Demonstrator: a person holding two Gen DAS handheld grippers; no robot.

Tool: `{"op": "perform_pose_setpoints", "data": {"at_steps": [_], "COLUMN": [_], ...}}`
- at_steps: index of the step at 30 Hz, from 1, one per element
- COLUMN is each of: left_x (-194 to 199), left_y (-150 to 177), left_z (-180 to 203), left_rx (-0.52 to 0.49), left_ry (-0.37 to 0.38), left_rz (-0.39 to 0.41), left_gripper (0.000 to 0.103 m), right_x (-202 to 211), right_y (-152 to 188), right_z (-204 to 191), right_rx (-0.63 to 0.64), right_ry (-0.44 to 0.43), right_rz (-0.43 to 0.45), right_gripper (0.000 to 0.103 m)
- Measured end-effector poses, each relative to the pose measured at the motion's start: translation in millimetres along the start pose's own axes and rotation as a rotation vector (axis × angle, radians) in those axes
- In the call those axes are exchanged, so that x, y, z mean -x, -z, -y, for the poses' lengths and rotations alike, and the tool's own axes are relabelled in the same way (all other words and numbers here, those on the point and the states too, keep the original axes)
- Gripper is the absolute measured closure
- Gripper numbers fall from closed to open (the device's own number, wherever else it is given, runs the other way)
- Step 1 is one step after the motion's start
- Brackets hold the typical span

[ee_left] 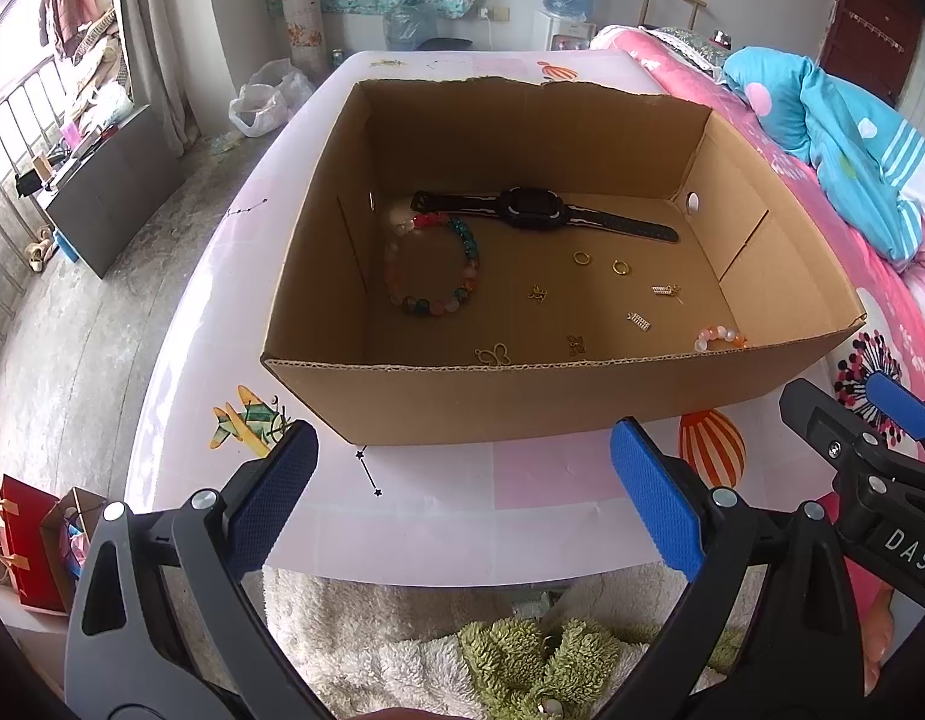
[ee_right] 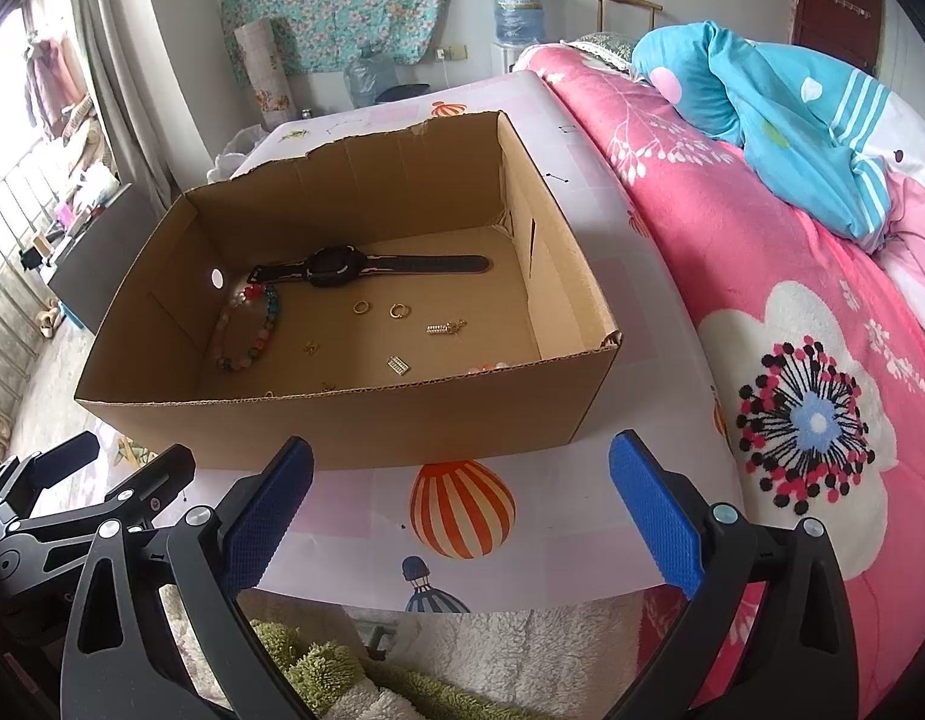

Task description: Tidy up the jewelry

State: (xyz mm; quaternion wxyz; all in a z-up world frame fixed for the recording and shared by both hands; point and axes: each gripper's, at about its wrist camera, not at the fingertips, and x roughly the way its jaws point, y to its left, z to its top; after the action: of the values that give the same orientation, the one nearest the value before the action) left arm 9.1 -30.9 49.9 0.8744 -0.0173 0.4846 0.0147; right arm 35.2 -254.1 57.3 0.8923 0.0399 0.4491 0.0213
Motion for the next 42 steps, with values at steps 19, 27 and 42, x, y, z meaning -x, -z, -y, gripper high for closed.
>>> {"op": "perform_pose_setpoints", "data": {"at_steps": [19,27,42], "left_x": [3.2,3.0,3.5], "left_y": [0.2,0.2,-1.0], "left_z": [-0.9,-0.4,-0.5], "left_rx": [0.003,0.004,0.000], "left_ry": [0.003,0.003,0.002], "left_rz": [0.006,0.006,0.005], "left_gripper": [0.008,0.008,0.008], "right_x": [-0.6,0.0,-0.4], "right_y": [1.6,3.7,3.9], "right_z": [1.6,1.3,1.2], "right_rx": [-0.001,0.002,0.000], "right_ry": [0.004,0.001,0.001], "right_rz": [-0.005,-0.005,-0.006], "right_gripper": [0.007,0.007,0.007]}}
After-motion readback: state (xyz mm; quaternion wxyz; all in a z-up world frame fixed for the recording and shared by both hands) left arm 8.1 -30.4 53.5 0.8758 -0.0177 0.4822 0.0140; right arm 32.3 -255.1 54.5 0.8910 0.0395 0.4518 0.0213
